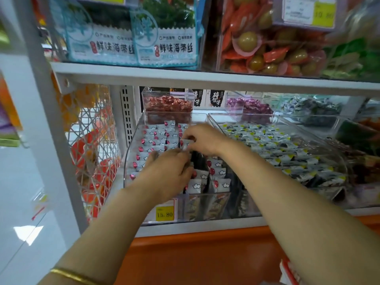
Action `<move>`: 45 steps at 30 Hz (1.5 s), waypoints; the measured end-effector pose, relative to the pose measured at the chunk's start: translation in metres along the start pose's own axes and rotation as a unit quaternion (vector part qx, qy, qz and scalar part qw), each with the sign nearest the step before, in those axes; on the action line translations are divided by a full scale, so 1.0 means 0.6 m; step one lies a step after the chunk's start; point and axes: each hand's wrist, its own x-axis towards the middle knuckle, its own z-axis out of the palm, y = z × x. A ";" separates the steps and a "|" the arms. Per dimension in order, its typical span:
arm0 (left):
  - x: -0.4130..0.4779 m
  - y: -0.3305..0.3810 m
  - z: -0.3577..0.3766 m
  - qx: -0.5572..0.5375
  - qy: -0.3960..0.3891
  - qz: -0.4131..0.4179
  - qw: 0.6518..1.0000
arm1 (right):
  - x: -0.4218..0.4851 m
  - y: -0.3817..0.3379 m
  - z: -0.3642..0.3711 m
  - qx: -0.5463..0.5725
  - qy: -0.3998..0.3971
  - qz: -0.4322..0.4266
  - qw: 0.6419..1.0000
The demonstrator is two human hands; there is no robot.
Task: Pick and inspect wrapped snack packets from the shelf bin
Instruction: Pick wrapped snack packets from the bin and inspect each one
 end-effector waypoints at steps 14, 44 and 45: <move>-0.007 0.036 -0.012 0.012 0.012 0.051 0.999 | 0.014 0.011 0.005 0.026 0.009 0.007 1.000; -0.022 -0.013 -0.046 -0.167 0.192 -0.080 0.964 | -0.102 0.018 -0.002 0.186 0.404 0.073 0.892; -0.023 -0.010 -0.046 -0.189 0.194 -0.086 0.959 | -0.117 0.014 -0.003 0.210 0.414 0.083 0.882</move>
